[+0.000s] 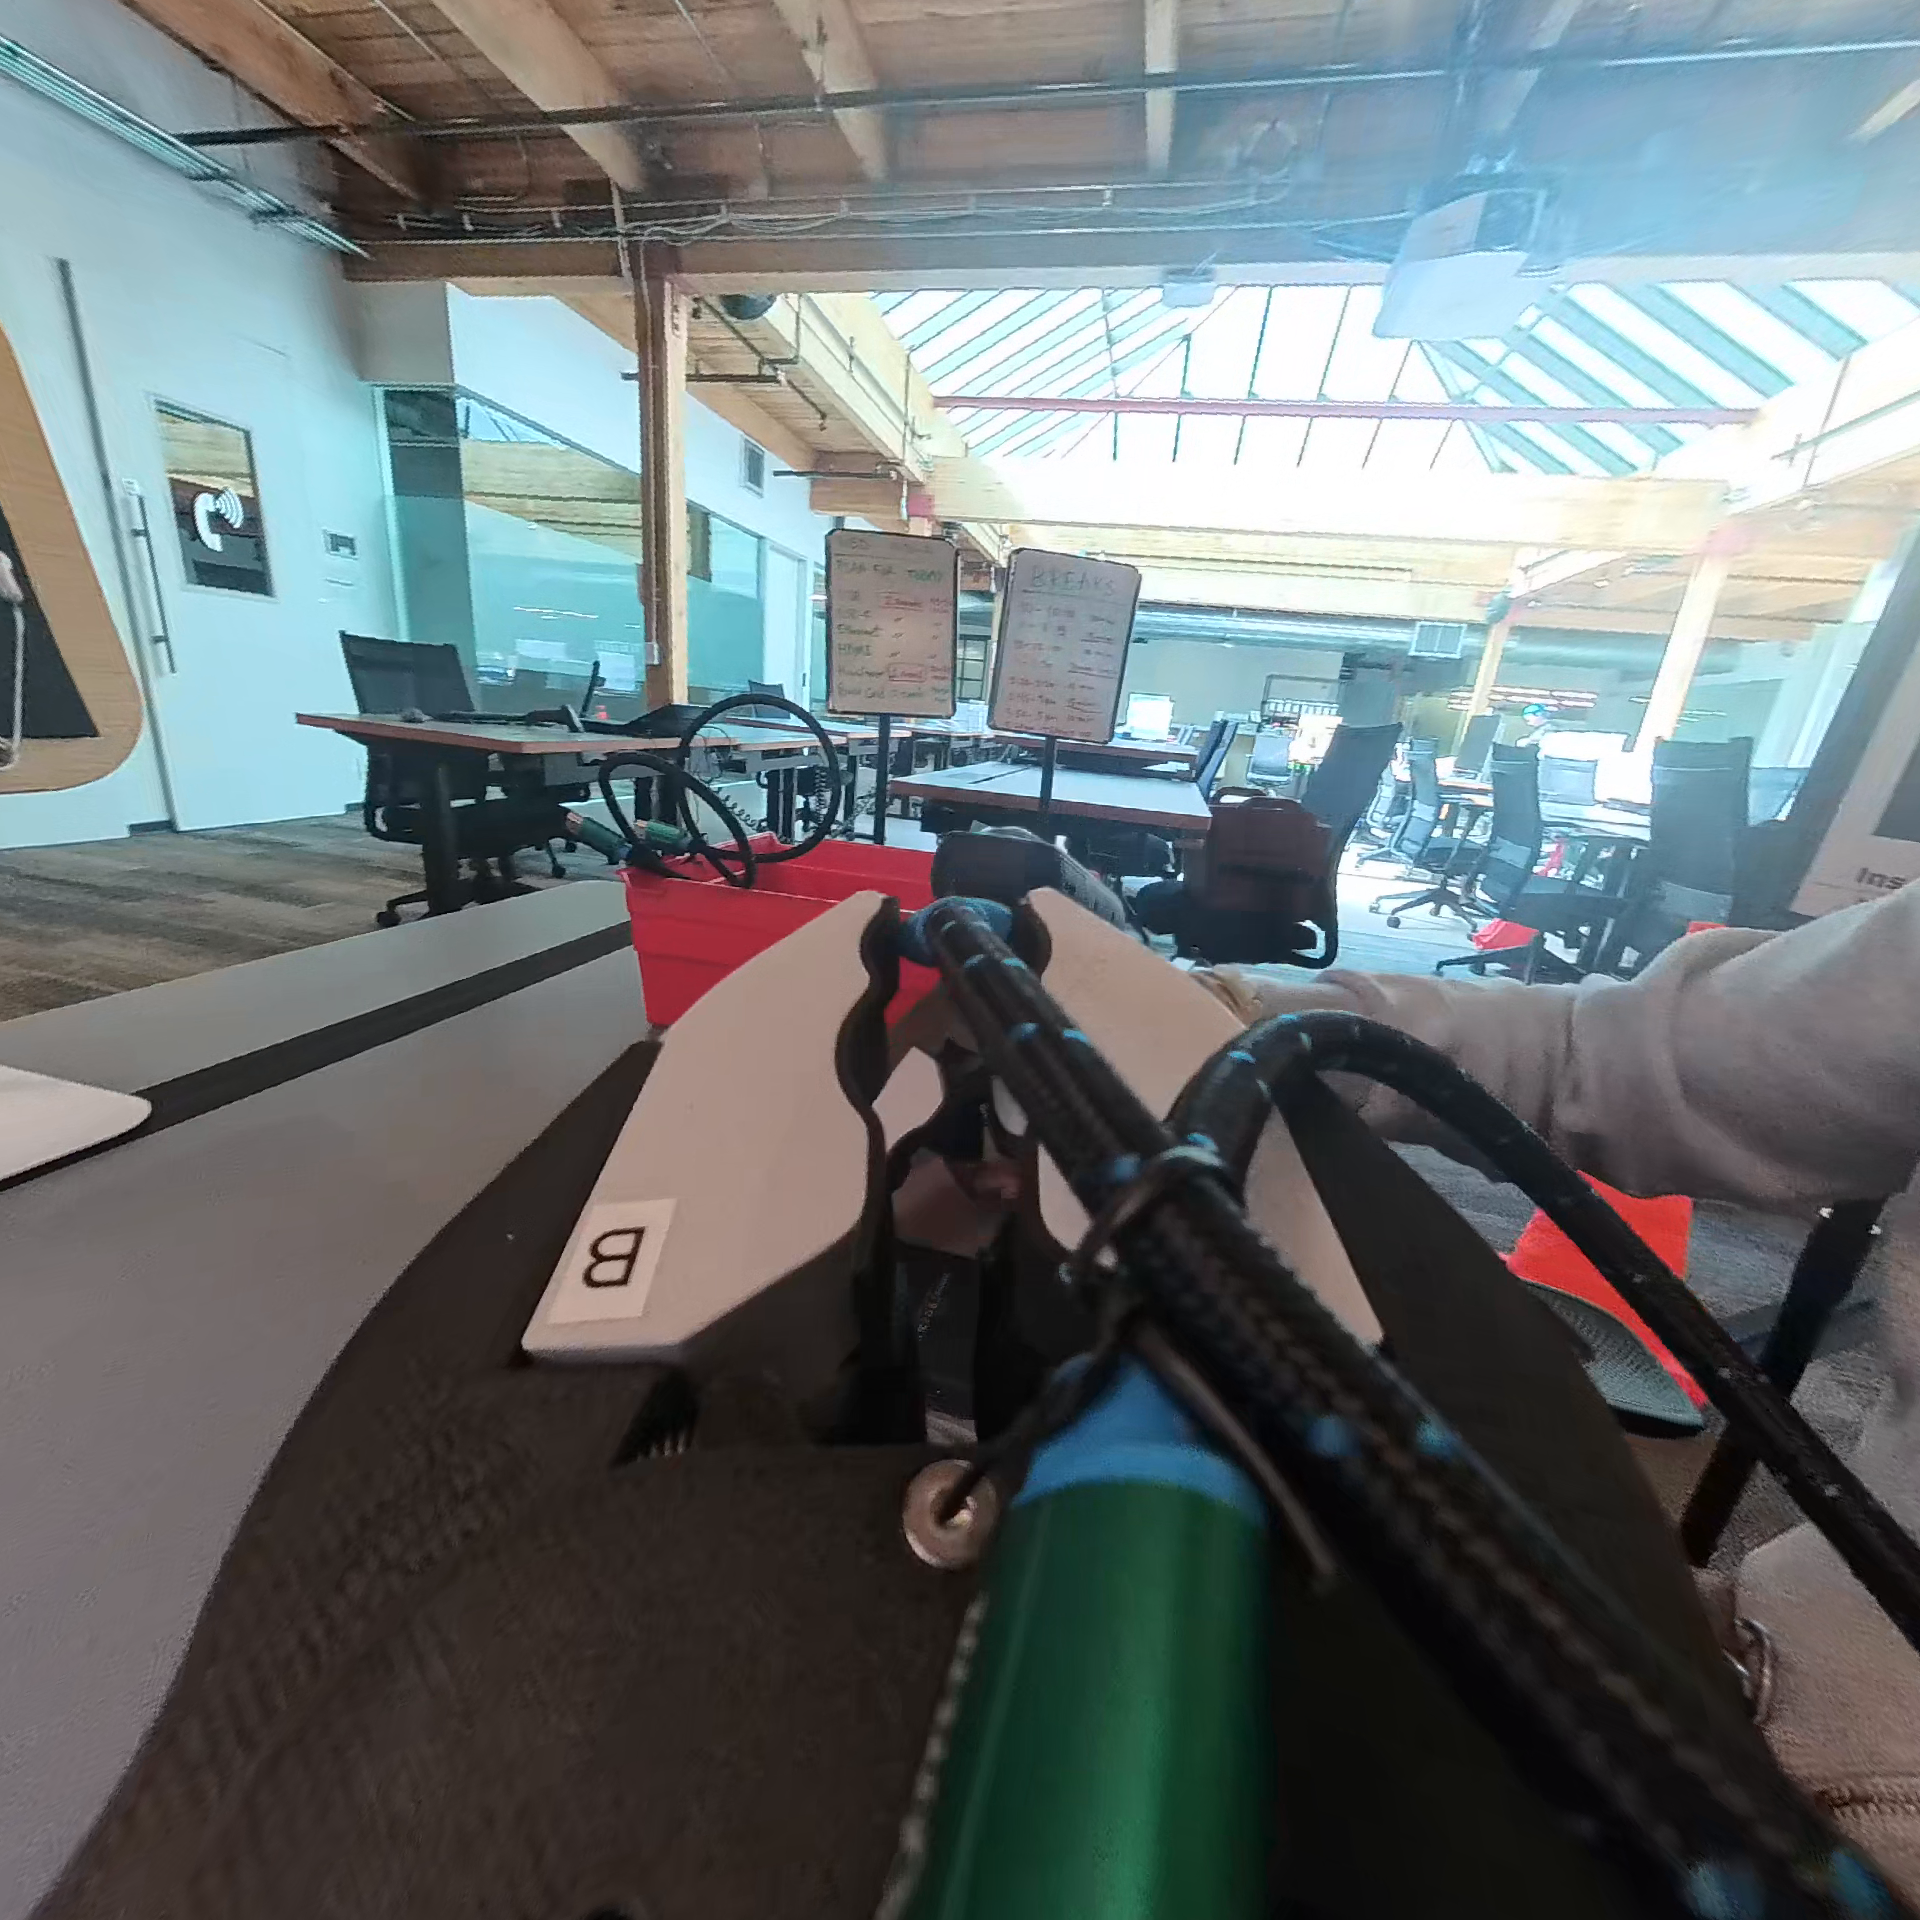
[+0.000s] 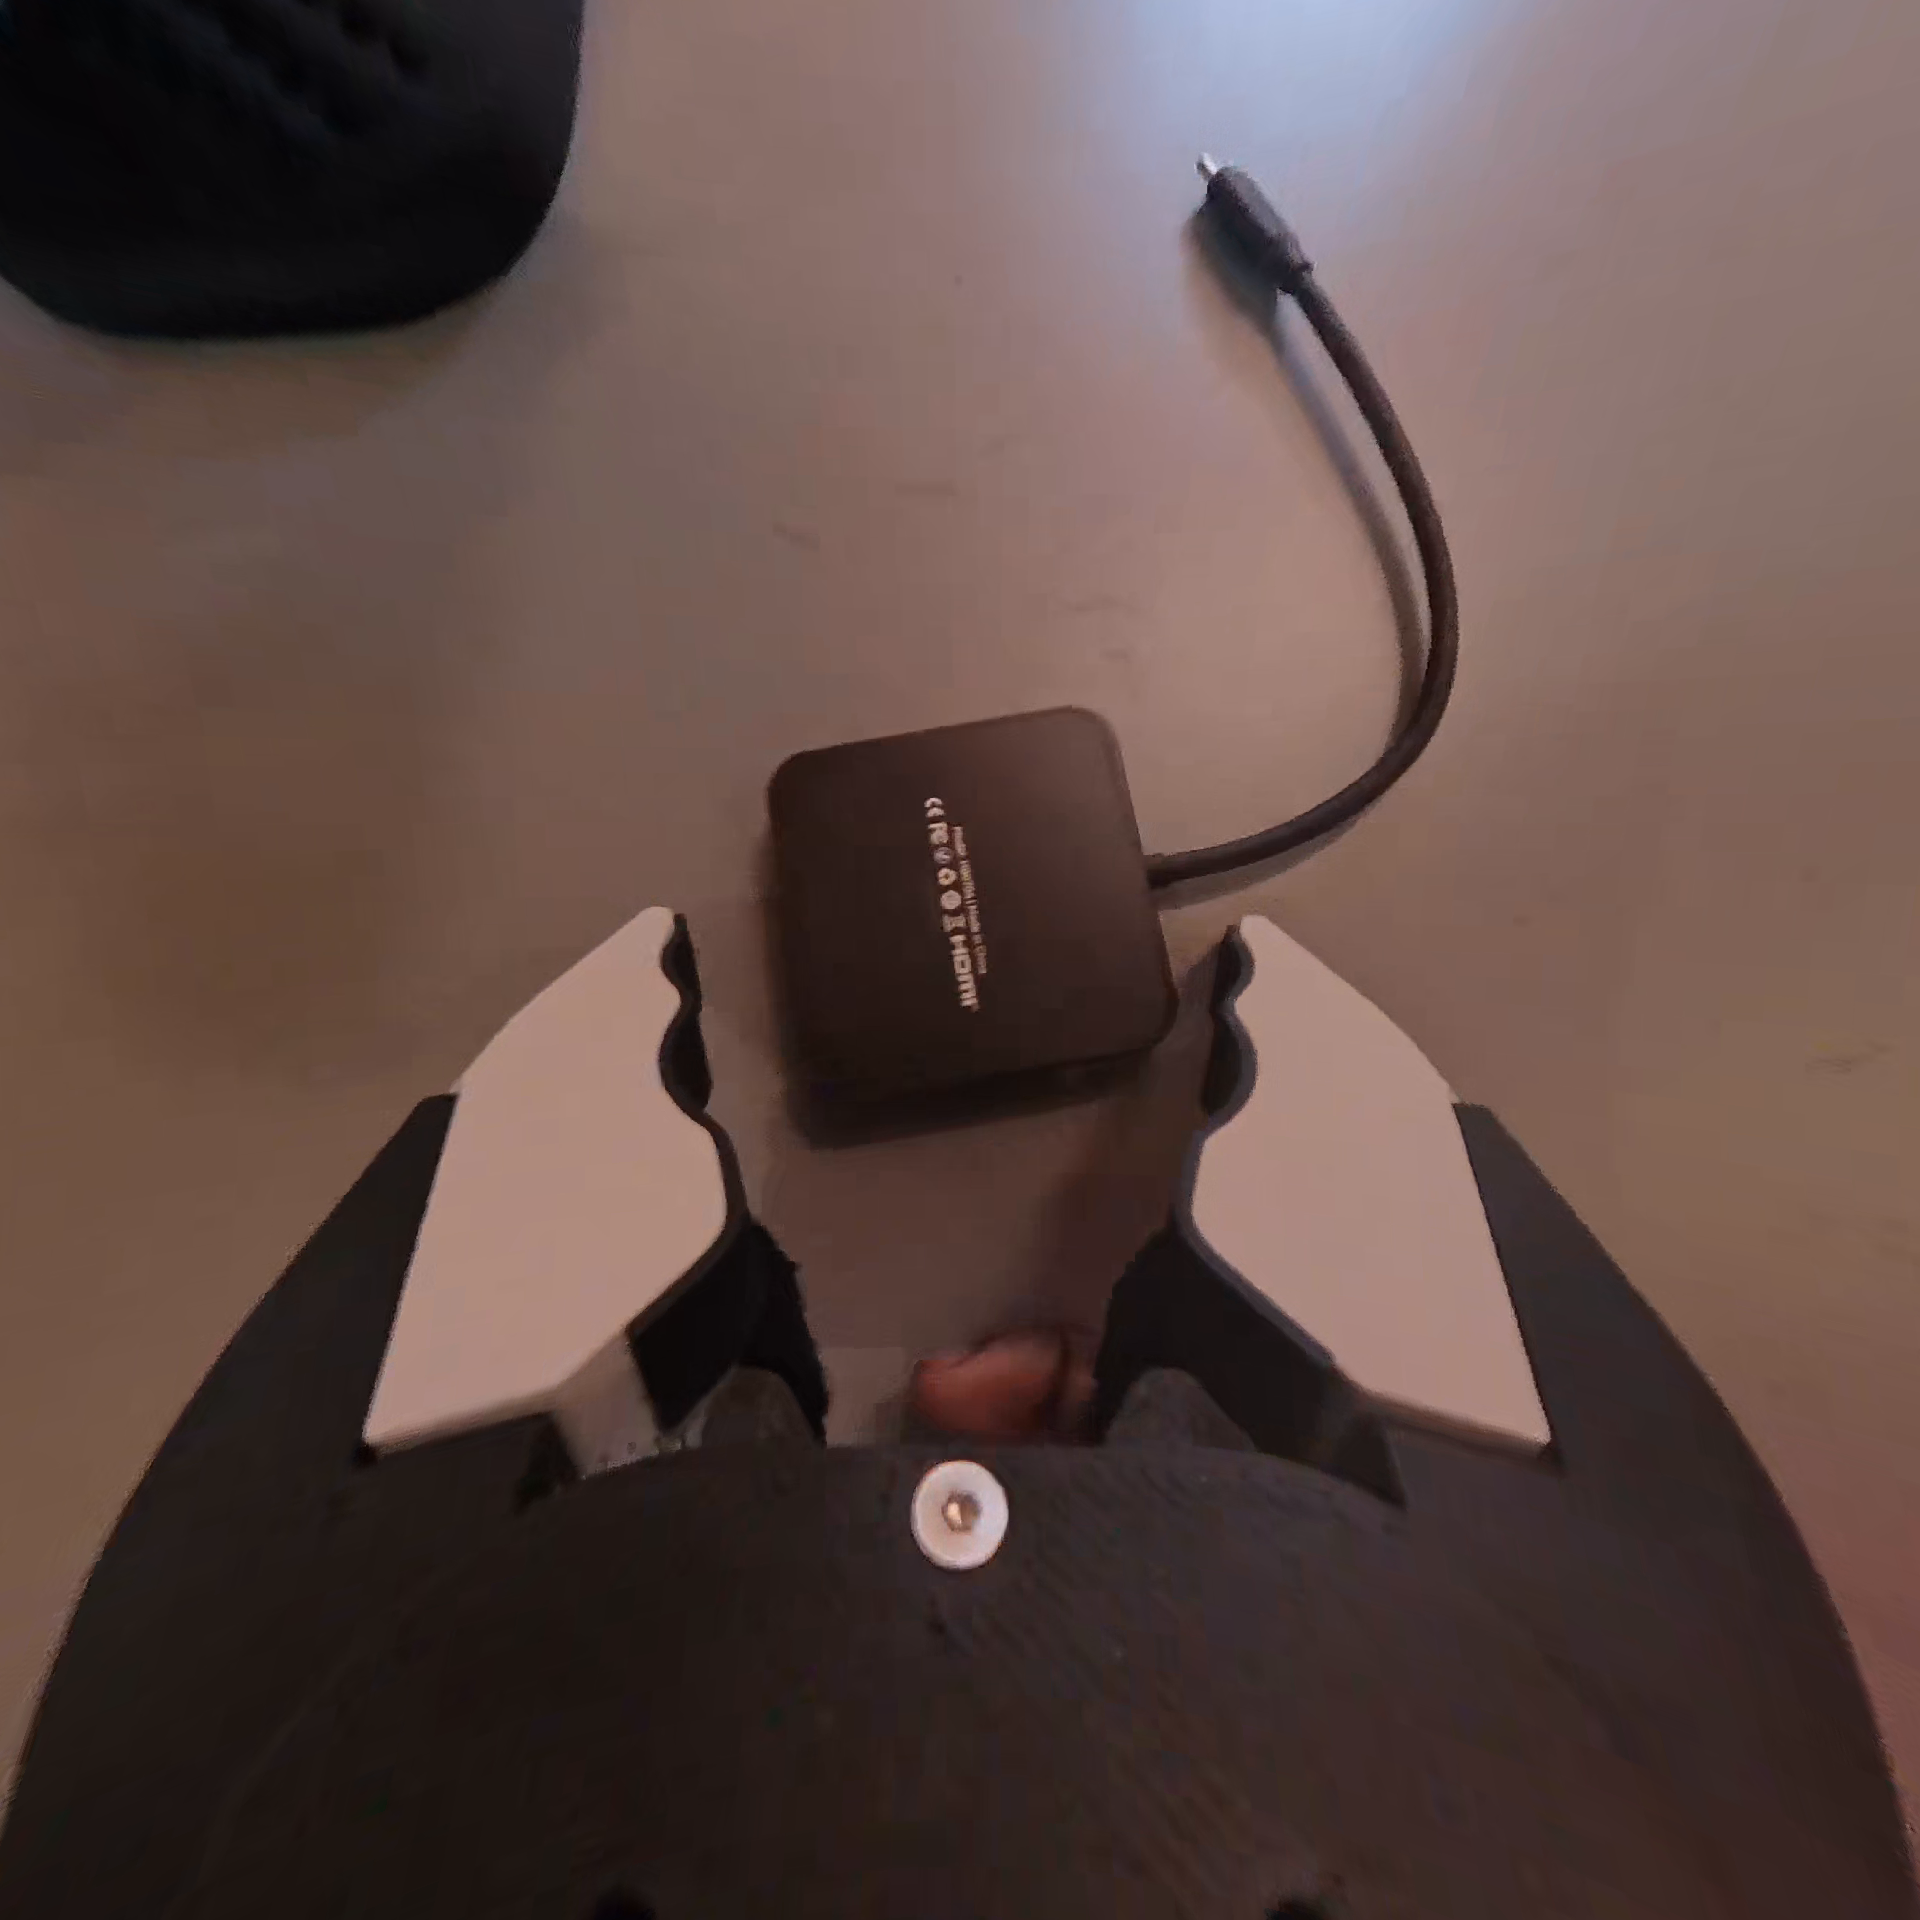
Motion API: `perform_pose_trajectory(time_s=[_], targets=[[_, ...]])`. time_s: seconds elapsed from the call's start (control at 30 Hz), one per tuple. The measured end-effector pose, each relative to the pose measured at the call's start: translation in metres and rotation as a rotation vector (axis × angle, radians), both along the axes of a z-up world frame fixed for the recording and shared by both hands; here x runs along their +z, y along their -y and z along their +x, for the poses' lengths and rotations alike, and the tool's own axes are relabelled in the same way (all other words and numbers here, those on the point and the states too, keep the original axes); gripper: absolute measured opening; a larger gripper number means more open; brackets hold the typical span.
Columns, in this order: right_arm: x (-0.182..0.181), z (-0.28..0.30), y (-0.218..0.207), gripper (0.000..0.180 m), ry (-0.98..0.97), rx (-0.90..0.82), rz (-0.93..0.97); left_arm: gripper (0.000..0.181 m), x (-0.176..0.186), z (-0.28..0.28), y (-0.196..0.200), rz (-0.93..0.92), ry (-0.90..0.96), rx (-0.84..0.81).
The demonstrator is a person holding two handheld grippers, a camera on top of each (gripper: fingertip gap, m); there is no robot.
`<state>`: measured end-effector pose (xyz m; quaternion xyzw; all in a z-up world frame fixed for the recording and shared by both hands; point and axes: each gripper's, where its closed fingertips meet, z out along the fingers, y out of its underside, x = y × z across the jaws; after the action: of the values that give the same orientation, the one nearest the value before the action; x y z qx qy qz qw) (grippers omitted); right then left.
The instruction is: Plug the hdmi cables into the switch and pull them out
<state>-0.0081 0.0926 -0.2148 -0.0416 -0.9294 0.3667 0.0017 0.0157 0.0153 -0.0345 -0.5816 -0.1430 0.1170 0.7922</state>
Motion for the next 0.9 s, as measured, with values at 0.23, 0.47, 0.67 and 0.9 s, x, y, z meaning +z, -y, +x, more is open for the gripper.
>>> perform_pose_trajectory(time_s=[0.23,0.47,0.67,0.9], targets=[[0.005,-0.012,0.008,0.071,-0.092,-0.016,-0.095,0.020,-0.008,0.005,-0.007,-0.059,-0.008,-0.054],[0.101,0.006,0.019,0.070,-0.165,0.043,-0.597,0.020,-0.010,0.022,-0.017,-0.109,-0.114,-0.124],[0.115,0.026,0.027,0.070,-0.153,0.107,-0.681,0.020,-0.027,0.030,-0.033,-0.239,-0.227,-0.117],[0.121,0.034,0.031,0.070,-0.187,0.127,-0.705,0.020,-0.030,0.030,-0.035,-0.255,-0.218,-0.126]])
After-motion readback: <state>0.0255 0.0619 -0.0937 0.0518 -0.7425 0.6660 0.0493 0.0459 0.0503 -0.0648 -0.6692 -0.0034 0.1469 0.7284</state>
